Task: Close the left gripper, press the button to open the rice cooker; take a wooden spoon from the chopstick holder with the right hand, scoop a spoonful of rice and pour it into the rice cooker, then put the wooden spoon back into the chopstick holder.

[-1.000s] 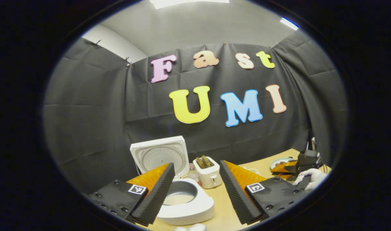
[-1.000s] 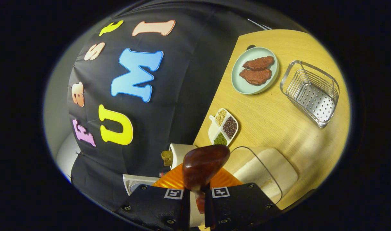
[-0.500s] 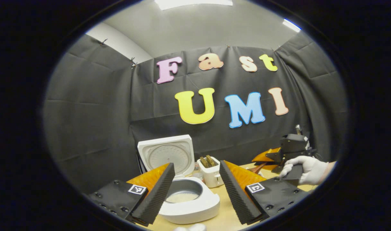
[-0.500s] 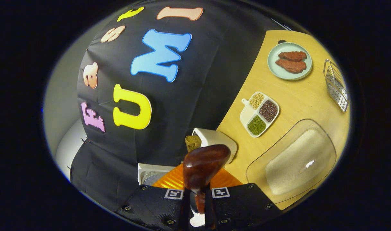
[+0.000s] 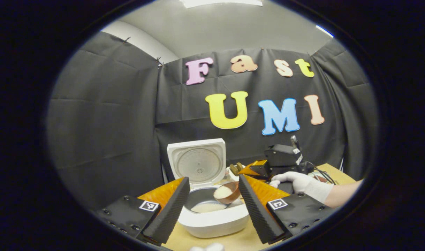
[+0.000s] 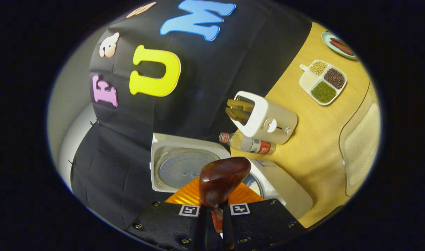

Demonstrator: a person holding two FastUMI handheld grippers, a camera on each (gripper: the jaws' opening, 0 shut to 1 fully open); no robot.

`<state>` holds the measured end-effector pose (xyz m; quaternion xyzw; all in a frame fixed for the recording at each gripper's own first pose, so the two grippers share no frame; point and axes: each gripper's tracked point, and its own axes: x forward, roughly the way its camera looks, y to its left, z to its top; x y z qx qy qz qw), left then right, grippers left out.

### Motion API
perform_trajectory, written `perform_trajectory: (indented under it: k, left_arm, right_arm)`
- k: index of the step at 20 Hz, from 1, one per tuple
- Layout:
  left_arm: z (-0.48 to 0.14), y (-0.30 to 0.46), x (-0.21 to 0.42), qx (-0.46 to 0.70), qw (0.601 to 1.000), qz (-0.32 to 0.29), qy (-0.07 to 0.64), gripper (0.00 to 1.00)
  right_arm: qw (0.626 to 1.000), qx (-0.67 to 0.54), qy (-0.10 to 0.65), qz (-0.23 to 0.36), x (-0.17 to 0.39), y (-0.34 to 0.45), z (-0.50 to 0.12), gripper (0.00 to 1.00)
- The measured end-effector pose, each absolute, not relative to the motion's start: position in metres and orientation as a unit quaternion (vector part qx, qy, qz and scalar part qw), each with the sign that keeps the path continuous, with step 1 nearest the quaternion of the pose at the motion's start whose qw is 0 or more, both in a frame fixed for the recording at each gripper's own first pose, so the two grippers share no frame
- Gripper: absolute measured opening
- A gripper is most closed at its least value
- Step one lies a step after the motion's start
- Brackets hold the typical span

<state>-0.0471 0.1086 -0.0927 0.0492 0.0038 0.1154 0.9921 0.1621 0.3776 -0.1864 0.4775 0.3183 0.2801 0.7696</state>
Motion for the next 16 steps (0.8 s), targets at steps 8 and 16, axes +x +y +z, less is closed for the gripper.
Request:
perform_trajectory:
  k: [8, 16]
  left_arm:
    - [-0.102, 0.149, -0.058, 0.047, 0.984, 0.17, 0.015, 0.99]
    - [-0.112, 0.141, -0.065, 0.054, 0.983, 0.176, 0.022, 0.95]
  right_arm:
    - [0.785, 0.421, 0.342, 0.298, 0.16, 0.436, -0.217, 0.18]
    - [0.897, 0.23, 0.235, 0.297, 0.18, 0.433, -0.2, 0.18]
